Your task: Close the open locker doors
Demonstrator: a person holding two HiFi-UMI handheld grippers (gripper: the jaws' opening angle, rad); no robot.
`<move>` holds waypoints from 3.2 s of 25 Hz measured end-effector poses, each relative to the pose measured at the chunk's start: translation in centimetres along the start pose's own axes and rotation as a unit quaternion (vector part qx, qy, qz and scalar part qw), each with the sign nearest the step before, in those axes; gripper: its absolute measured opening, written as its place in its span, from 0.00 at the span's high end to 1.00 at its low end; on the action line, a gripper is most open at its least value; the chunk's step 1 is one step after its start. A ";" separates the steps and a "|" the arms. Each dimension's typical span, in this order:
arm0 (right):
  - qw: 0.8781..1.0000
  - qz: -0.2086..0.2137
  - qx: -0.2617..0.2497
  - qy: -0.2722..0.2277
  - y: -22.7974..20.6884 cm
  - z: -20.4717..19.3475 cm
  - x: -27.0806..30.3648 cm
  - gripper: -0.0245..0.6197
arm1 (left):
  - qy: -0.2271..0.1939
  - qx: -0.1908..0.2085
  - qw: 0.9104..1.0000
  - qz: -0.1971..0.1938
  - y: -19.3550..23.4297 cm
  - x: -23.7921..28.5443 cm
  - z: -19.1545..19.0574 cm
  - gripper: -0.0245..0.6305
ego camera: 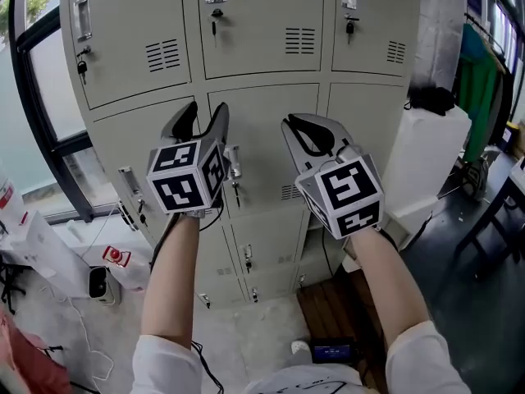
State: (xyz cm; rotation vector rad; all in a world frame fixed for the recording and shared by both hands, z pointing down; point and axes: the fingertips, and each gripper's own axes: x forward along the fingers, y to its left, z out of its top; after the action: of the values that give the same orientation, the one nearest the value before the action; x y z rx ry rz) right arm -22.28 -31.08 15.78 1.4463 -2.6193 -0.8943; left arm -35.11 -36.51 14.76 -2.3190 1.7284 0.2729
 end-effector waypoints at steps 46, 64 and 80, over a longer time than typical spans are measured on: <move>0.941 -0.136 0.136 0.278 -18.3 -37.0 -26.9 0.90 | 0.166 -0.086 0.928 -0.322 -45.7 6.6 -26.4 0.93; 0.879 -0.131 0.183 0.420 -17.2 -50.8 -35.6 0.79 | 0.267 -0.079 0.905 -0.320 -50.0 5.1 -36.3 0.93; 0.863 -0.106 0.207 0.448 -16.0 -52.4 -36.9 0.82 | 0.276 -0.090 0.903 -0.318 -49.3 3.2 -36.0 0.93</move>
State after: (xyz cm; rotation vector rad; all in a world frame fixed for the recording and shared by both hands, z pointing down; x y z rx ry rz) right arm 25.80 -33.41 60.94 1.6783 -1.9799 0.3605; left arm 13.41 -36.63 51.96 -3.1516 1.0255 -0.4001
